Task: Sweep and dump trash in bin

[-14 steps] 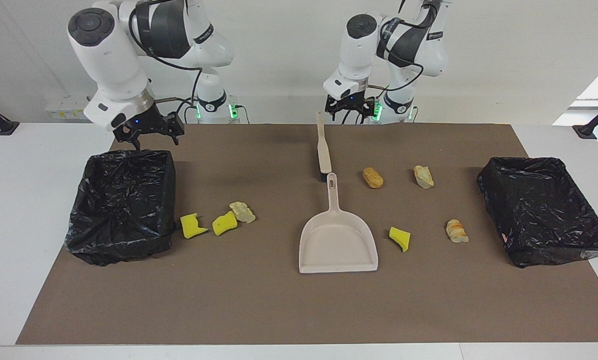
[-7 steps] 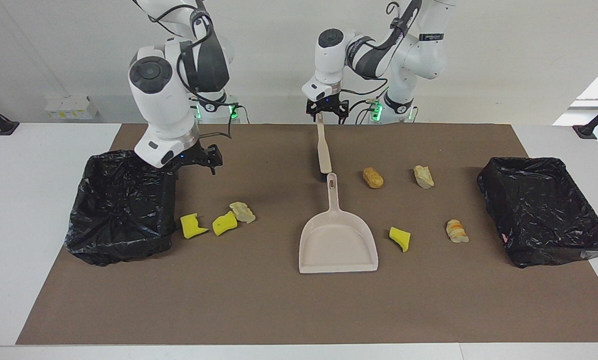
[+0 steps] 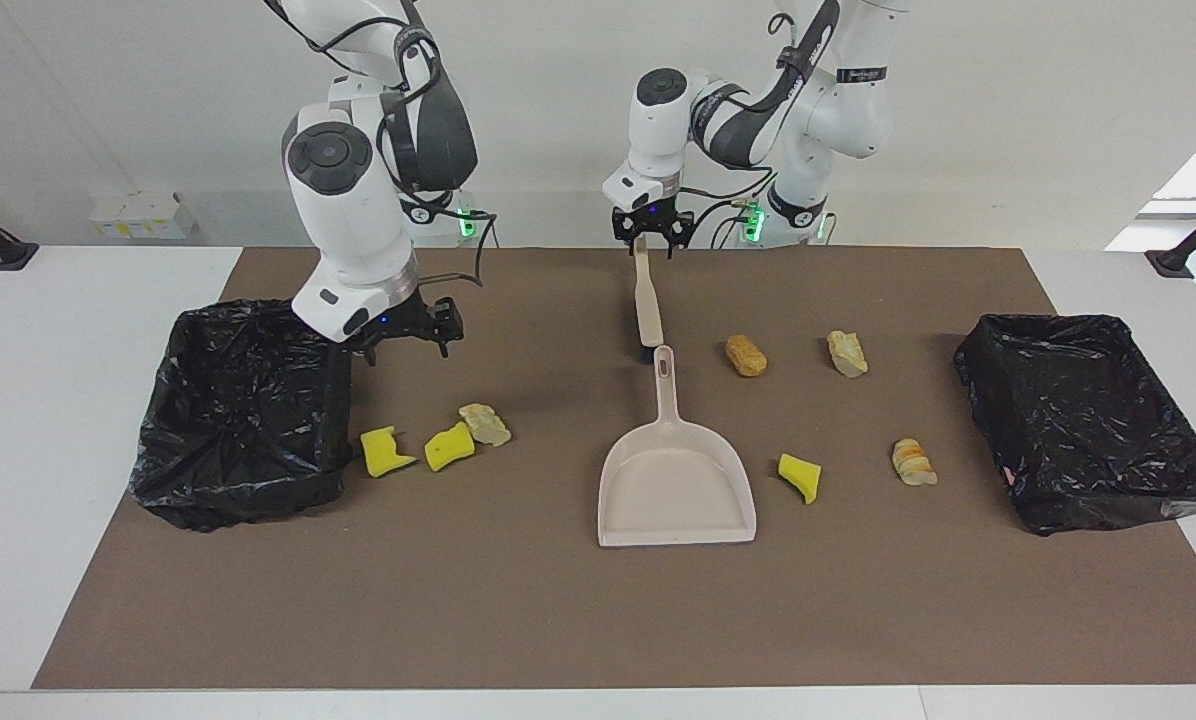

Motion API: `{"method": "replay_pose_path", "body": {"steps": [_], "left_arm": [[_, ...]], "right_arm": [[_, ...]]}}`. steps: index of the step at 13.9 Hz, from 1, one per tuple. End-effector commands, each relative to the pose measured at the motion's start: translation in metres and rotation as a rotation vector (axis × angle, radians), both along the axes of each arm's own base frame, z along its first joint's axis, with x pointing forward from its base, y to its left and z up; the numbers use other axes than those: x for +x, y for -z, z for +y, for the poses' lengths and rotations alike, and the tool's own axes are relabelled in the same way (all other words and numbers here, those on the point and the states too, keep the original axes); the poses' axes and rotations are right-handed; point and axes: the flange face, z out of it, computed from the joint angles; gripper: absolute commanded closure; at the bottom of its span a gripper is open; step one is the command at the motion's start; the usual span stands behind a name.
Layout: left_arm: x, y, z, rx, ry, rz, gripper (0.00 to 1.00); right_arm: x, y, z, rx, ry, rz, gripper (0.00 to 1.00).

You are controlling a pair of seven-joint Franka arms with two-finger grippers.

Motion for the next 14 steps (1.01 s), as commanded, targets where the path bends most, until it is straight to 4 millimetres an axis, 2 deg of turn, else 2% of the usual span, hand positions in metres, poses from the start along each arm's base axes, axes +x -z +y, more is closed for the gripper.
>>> {"method": "replay_pose_path", "body": {"steps": [1,4,5,6,8,9,12,14], "left_arm": [[0.001,0.011,-0.002,-0.012,-0.011,0.001,0.27],[0.0,0.014,-0.003,-0.01,-0.007,0.002,0.3],[0.0,0.014,-0.003,-0.01,-0.005,0.002,0.38],[0.0,0.015,-0.003,-0.005,-0.005,0.005,0.54],[-0.002,0.014,-0.003,0.0,-0.002,0.009,0.94],[0.0,0.012,-0.005,-0.003,-0.001,0.007,1.0],[0.009,-0.001,-0.008,0.001,-0.023,0.009,1.0],[0.016,-0.018,-0.004,0.034,-0.025,0.031,1.0]], "right_arm": [[-0.002,0.003,0.0,-0.012,0.027,-0.012,0.0],[-0.004,0.004,0.0,-0.013,0.026,-0.017,0.0],[-0.004,0.004,0.001,-0.013,0.024,-0.018,0.0],[-0.003,0.004,0.0,-0.013,0.026,-0.018,0.0],[-0.004,0.003,0.001,-0.013,0.023,-0.018,0.0],[-0.004,0.003,0.001,-0.013,0.024,-0.018,0.0],[-0.002,0.004,0.004,0.001,0.036,-0.027,0.0],[-0.003,0.008,0.028,0.007,0.079,-0.047,0.0]]}}
